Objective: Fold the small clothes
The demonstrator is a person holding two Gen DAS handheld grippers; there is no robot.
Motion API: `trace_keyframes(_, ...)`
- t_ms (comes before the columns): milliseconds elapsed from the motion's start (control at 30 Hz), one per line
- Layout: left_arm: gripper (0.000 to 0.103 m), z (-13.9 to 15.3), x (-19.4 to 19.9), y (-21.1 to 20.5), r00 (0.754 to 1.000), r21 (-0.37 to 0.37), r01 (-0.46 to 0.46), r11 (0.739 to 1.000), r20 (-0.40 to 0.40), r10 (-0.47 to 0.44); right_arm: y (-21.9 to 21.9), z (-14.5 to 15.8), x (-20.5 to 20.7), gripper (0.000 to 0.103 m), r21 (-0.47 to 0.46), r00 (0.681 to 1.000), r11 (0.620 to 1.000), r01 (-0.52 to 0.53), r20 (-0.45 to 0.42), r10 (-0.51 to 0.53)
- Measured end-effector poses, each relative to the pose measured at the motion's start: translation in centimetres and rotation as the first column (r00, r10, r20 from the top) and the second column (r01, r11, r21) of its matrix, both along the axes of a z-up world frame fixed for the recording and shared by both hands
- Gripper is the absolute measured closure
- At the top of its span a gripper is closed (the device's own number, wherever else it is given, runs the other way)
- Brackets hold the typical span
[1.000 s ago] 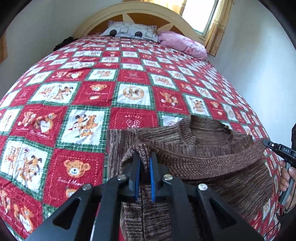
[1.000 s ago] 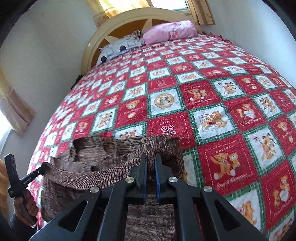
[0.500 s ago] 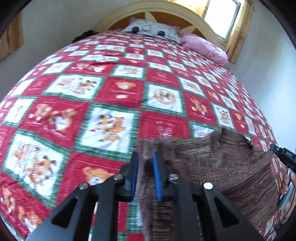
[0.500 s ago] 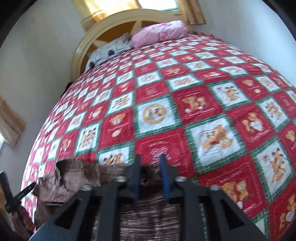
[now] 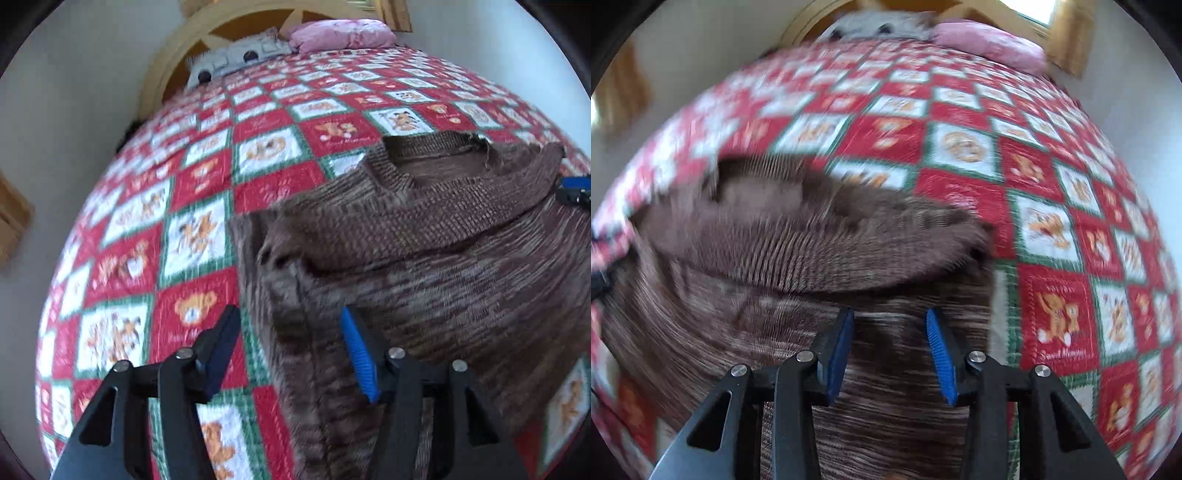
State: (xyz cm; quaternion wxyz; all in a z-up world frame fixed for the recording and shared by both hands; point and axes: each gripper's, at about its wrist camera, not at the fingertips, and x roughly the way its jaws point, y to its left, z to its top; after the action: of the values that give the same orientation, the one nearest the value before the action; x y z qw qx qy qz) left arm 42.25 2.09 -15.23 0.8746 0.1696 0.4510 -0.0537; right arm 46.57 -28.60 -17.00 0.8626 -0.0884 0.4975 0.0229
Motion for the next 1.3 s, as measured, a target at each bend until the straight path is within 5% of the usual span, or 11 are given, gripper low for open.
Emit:
trace_keyframes(167, 0.035, 0.8, 3.8, 0.6, 0.993, 0.021, -0.105, 0.994, 0.062, 0.104, -1.7, 2.0, 3.9, 0.061, 0.146, 0.989, 0.984, 0.102, 0.092, -0.116)
trace_keyframes(267, 0.035, 1.7, 6.0, 2.9, 0.971, -0.035, -0.224, 0.974, 0.082, 0.226, -3.3, 3.6, 4.3, 0.061, 0.243, 0.971, 0.958, 0.154, 0.145, -0.192)
trace_keyframes(500, 0.032, 0.4, 4.8, 6.5, 0.941, -0.048, -0.334, 0.942, 0.038, 0.335, -4.0, 2.1, 1.1, 0.051, 0.249, 0.980, 0.961, 0.117, 0.125, -0.152)
trace_keyframes(767, 0.031, 1.9, -3.3, 4.5, 0.975, -0.127, -0.207, 0.970, 0.054, 0.215, -5.3, 2.0, -6.9, 0.051, 0.278, 0.988, 0.958, 0.071, 0.113, -0.106)
trace_keyframes(967, 0.032, 0.1, -6.8, 2.2, 0.992, -0.121, -0.122, 0.985, -0.001, 0.122, -5.4, 0.6, -11.3, 0.051, 0.232, 0.991, 0.969, 0.084, 0.081, -0.105)
trace_keyframes(1167, 0.050, -0.3, -8.2, 3.1, 0.992, -0.204, -0.128, 0.971, -0.048, 0.120, -7.4, 0.0, -13.9, 0.052, 0.282, 0.985, 0.950, 0.134, 0.065, -0.158)
trace_keyframes(1300, 0.071, -0.7, -8.4, 3.2, 0.992, -0.223, -0.116, 0.968, -0.065, 0.104, -7.1, -0.1, -14.1, 0.072, 0.290, 0.986, 0.948, 0.131, 0.057, -0.154)
